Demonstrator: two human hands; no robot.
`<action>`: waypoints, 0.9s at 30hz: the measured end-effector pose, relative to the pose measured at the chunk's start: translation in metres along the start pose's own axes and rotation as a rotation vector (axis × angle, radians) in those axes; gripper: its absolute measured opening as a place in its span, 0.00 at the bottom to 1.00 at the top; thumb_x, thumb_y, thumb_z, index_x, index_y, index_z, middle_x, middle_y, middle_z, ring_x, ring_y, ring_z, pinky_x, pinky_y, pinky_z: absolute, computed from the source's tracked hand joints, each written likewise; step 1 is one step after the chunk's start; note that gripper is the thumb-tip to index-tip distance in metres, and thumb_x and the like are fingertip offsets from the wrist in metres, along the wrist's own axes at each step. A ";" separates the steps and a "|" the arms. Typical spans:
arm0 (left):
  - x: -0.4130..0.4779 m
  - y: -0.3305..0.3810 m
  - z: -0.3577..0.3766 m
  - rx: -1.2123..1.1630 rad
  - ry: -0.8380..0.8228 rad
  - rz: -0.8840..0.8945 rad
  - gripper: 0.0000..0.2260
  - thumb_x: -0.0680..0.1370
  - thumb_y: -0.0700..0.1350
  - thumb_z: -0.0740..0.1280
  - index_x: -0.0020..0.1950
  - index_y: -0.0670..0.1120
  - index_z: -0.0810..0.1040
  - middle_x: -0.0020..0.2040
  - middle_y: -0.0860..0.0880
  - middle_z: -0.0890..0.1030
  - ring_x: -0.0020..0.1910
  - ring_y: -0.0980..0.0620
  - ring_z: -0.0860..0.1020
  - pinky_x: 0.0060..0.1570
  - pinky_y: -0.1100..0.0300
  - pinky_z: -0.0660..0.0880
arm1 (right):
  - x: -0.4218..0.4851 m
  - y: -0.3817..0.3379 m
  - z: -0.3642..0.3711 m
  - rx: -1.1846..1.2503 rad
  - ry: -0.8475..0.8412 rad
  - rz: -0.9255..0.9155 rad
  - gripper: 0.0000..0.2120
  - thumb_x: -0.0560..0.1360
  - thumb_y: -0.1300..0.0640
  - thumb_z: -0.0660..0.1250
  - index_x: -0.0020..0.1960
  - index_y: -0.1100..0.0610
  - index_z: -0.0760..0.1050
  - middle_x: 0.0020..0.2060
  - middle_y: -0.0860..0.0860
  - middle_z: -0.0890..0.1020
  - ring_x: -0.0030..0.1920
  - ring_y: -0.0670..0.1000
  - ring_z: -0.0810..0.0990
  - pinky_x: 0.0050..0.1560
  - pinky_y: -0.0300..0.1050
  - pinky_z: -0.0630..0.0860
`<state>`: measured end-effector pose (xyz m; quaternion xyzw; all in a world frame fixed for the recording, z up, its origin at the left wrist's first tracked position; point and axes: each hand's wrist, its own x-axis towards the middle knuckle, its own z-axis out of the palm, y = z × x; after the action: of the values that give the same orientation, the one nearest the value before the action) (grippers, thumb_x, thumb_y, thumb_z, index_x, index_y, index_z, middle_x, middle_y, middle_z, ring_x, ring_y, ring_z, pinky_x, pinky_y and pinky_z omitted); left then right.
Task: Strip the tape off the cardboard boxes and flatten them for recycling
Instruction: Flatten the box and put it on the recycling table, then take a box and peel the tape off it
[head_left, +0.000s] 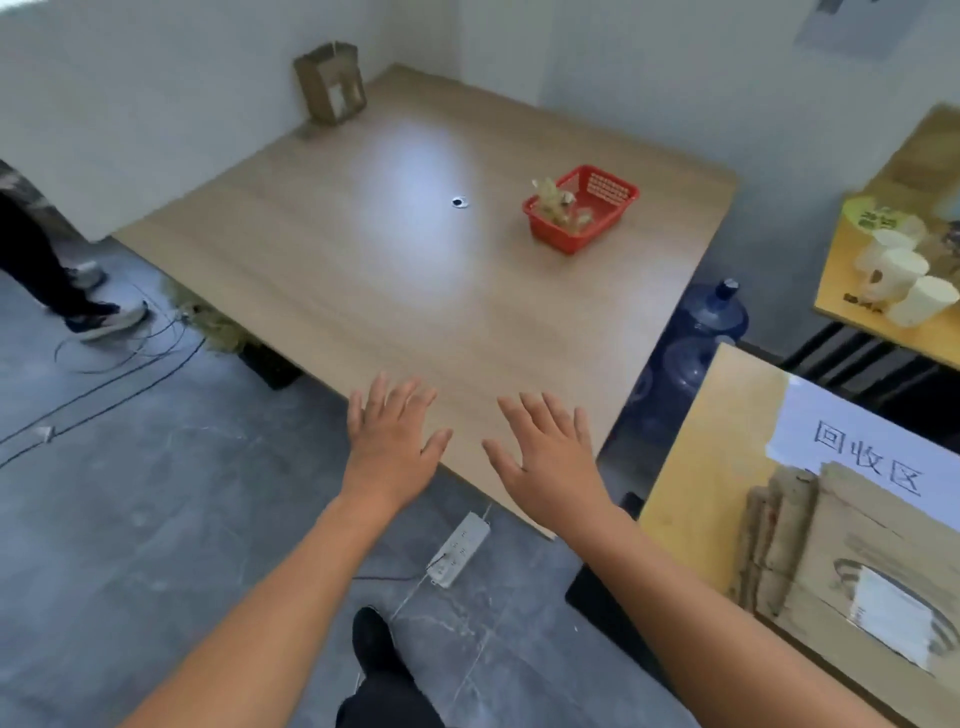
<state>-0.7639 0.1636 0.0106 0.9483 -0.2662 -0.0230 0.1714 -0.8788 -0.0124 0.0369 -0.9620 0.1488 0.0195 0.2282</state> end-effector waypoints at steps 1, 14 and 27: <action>0.011 -0.028 -0.009 0.006 0.000 -0.020 0.26 0.82 0.60 0.59 0.79 0.54 0.64 0.82 0.53 0.58 0.82 0.46 0.44 0.77 0.44 0.34 | 0.020 -0.023 0.009 -0.019 -0.001 0.001 0.29 0.84 0.38 0.51 0.82 0.45 0.53 0.82 0.48 0.54 0.83 0.53 0.43 0.80 0.58 0.36; 0.101 -0.266 -0.113 0.003 0.092 -0.158 0.26 0.83 0.63 0.56 0.79 0.54 0.65 0.82 0.52 0.56 0.82 0.46 0.42 0.76 0.46 0.31 | 0.213 -0.220 0.086 -0.061 -0.037 -0.034 0.31 0.82 0.34 0.51 0.82 0.43 0.55 0.83 0.48 0.55 0.83 0.53 0.43 0.80 0.57 0.37; 0.293 -0.391 -0.123 -0.027 0.040 -0.168 0.28 0.82 0.63 0.56 0.79 0.52 0.63 0.82 0.53 0.57 0.82 0.47 0.43 0.76 0.47 0.32 | 0.433 -0.285 0.129 -0.057 -0.054 0.026 0.32 0.82 0.34 0.51 0.82 0.45 0.55 0.83 0.50 0.55 0.83 0.54 0.43 0.81 0.59 0.40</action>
<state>-0.3021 0.3640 0.0084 0.9652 -0.1816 -0.0219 0.1869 -0.3776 0.1672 -0.0004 -0.9652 0.1545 0.0528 0.2042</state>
